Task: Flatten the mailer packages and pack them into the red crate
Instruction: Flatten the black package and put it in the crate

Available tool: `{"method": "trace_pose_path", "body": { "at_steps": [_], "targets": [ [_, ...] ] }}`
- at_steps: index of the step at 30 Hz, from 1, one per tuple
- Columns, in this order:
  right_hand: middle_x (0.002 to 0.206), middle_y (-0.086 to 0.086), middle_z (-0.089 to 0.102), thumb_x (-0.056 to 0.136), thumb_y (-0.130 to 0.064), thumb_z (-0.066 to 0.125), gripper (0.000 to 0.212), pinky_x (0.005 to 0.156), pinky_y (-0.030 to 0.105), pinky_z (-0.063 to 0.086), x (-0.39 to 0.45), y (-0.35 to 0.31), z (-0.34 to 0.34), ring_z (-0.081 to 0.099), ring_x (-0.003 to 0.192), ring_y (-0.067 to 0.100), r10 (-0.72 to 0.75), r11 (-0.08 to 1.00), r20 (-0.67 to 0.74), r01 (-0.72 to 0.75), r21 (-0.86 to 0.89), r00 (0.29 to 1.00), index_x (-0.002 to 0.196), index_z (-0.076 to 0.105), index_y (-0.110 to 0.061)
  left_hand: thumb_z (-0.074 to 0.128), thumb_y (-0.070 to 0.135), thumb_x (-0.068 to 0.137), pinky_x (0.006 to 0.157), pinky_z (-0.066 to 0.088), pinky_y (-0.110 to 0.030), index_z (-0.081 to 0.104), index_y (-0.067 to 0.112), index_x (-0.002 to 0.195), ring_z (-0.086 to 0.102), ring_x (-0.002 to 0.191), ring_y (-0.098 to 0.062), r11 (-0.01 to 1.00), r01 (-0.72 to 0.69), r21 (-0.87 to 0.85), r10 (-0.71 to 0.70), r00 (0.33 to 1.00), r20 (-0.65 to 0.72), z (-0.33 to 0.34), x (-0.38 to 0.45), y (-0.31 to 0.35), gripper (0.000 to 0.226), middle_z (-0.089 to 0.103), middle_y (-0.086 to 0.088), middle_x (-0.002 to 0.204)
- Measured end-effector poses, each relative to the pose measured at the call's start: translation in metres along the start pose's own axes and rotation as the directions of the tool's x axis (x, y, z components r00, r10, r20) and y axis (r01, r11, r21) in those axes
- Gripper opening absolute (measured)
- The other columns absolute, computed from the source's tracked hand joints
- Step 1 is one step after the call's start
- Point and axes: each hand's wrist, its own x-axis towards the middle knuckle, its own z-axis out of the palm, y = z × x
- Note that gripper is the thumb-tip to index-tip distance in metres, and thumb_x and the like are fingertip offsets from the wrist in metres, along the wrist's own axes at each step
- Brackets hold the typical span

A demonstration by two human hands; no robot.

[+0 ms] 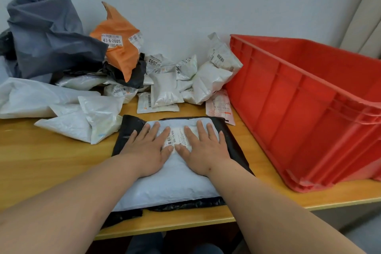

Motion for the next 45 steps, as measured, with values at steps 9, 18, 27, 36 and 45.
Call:
{"method": "trace_pose_path", "body": {
  "at_steps": [9,18,27,36,45],
  "targets": [
    [0.165,-0.001,-0.016,0.095,-0.072,0.011,0.072,0.118,0.054,-0.015,0.007,0.000,0.007,-0.021,0.150,0.024,-0.010,1.000,-0.008,0.010,-0.005,1.000,0.157,-0.002,-0.039,0.008,0.060,0.098,0.121,-0.008,-0.044,-0.015,0.036,0.153,-0.022,0.148,-0.018,0.999,0.038,-0.021,-0.038,0.999,0.020,0.006,0.006,0.002,0.064,-0.025,0.006,0.160],
    [0.166,0.001,-0.012,0.096,-0.070,0.013,0.070,0.118,0.055,-0.015,0.007,-0.003,0.006,-0.018,0.151,0.026,-0.010,1.000,-0.008,0.010,-0.012,1.000,0.157,0.002,-0.038,0.009,0.061,0.098,0.121,-0.008,-0.044,-0.013,0.035,0.154,-0.022,0.148,-0.018,0.999,0.041,-0.021,-0.040,0.999,0.027,0.007,0.006,0.001,0.065,-0.024,0.006,0.161],
    [0.165,0.000,-0.015,0.097,-0.061,0.037,0.072,0.116,0.060,-0.015,-0.006,-0.010,-0.019,-0.014,0.152,0.029,-0.008,1.000,0.012,0.008,-0.015,1.000,0.157,0.003,-0.040,0.038,0.065,0.093,0.119,0.009,-0.043,-0.003,0.036,0.155,0.001,0.149,-0.022,0.994,0.111,-0.002,-0.111,0.991,-0.074,-0.018,-0.026,0.000,0.080,-0.002,0.006,0.163],
    [0.167,0.002,-0.004,0.085,-0.083,0.027,0.085,0.122,0.053,0.000,-0.057,-0.006,-0.019,-0.005,0.153,0.027,-0.031,0.999,0.150,0.029,0.018,0.988,0.156,0.008,-0.041,0.024,0.077,0.088,0.121,0.012,-0.045,-0.003,0.035,0.156,0.002,0.151,-0.022,0.997,0.068,-0.027,-0.064,0.989,0.130,-0.014,-0.064,0.005,0.084,-0.003,0.006,0.164],
    [0.161,-0.004,-0.028,0.083,-0.086,0.013,0.084,0.118,0.051,-0.017,-0.068,0.012,0.021,-0.028,0.148,0.018,-0.078,0.996,0.040,0.080,-0.044,0.996,0.153,-0.011,-0.046,-0.008,0.092,0.047,0.121,-0.006,-0.044,-0.020,0.037,0.151,-0.023,0.147,-0.015,0.996,0.008,-0.085,-0.003,0.998,0.057,0.022,-0.076,0.006,0.118,-0.030,0.007,0.158]
  ]
}}
